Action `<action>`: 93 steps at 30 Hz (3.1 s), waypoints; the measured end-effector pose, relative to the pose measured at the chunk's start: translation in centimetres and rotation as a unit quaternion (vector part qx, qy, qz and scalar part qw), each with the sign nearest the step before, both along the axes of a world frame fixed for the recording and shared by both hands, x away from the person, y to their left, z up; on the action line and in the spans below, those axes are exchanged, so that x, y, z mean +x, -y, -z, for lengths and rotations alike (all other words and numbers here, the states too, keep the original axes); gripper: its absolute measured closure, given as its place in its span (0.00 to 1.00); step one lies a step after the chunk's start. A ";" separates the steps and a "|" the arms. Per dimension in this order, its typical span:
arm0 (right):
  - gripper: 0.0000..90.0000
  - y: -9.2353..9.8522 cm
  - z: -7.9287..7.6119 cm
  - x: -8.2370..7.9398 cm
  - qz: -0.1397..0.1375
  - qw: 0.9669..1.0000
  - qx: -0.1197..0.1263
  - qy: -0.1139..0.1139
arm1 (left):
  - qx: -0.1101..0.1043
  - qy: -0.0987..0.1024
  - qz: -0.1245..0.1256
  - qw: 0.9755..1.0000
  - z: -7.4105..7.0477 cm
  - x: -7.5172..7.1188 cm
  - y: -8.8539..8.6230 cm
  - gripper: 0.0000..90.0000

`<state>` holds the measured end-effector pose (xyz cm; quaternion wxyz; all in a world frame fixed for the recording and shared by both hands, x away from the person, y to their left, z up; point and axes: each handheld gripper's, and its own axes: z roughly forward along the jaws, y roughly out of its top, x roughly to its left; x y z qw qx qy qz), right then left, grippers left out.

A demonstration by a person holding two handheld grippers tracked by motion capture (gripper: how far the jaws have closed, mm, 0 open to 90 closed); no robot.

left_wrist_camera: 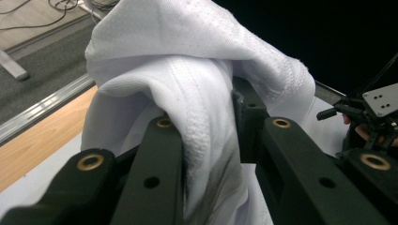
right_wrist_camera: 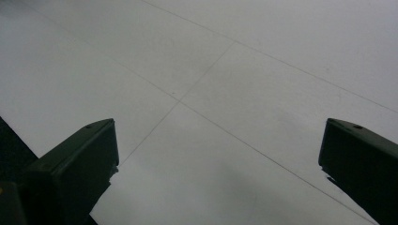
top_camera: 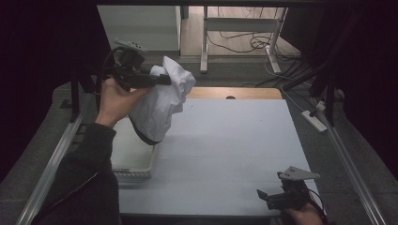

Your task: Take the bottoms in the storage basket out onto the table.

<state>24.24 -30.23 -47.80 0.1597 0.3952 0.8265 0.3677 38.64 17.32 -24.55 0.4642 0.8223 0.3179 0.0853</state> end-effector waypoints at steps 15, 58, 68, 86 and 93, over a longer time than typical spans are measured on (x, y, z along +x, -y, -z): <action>0.00 0.0 0.0 0.0 -0.001 1.000 0.001 0.000 | 0.003 0.000 0.026 1.000 1.0 0.5 2.8 0.85; 0.00 0.1 0.0 0.0 -0.004 1.000 0.002 0.002 | 0.040 0.015 0.083 0.996 10.3 2.2 9.1 0.85; 0.00 0.0 0.0 0.0 -0.006 1.000 -0.001 0.002 | 0.048 0.011 0.077 0.996 12.8 2.6 9.3 0.85; 0.00 -0.1 0.0 -0.1 -0.009 1.000 -0.004 0.002 | 0.060 -0.009 0.057 0.997 17.2 3.5 9.4 0.83; 0.00 -0.1 0.0 -0.1 -0.011 1.000 -0.006 0.002 | 0.055 -0.023 0.049 0.997 18.5 3.6 9.5 0.82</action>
